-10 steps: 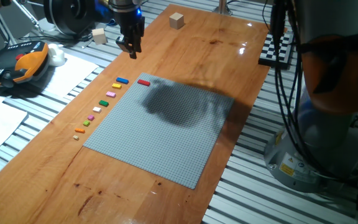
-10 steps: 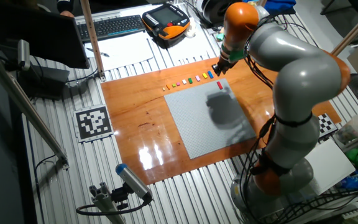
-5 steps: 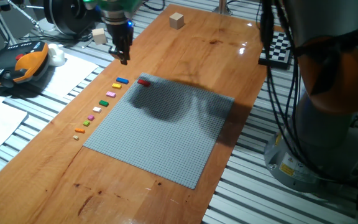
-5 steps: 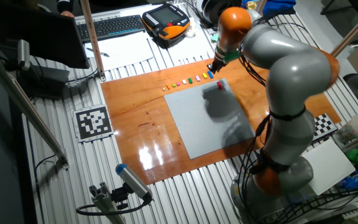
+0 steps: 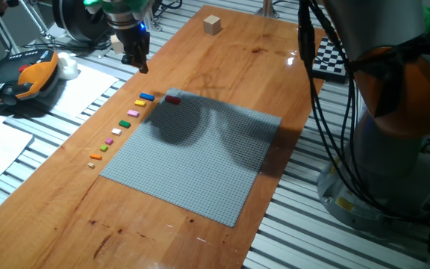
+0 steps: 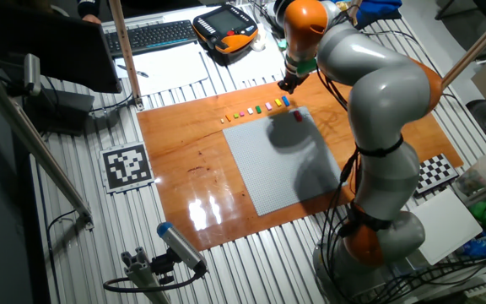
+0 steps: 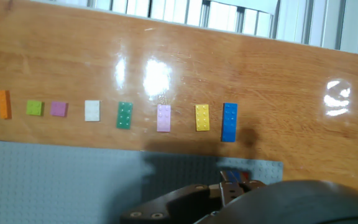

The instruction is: Stack small Lego blocks randomly, one at a time

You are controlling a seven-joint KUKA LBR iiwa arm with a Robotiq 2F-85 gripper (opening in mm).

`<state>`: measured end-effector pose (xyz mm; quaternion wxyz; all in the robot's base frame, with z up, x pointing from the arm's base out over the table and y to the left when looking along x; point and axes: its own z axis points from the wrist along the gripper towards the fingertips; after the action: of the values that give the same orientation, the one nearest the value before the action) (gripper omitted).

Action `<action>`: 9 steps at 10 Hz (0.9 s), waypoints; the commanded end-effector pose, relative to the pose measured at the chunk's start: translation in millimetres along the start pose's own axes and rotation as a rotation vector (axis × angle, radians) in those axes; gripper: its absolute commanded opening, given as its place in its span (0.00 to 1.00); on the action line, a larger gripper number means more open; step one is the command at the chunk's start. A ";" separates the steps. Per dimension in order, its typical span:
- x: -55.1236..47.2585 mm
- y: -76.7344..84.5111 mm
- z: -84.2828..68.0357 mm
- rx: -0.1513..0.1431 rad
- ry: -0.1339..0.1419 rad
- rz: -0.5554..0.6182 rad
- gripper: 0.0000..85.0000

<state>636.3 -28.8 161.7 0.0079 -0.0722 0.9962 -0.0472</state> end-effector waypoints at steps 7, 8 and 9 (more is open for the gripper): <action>-29.4 -19.0 40.9 -0.018 -0.033 -0.003 0.40; -31.9 -19.6 48.0 -0.021 -0.037 -0.003 0.40; -34.2 -20.3 55.3 -0.021 -0.041 -0.001 0.40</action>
<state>675.3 -49.7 106.9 0.0285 -0.0747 0.9962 -0.0347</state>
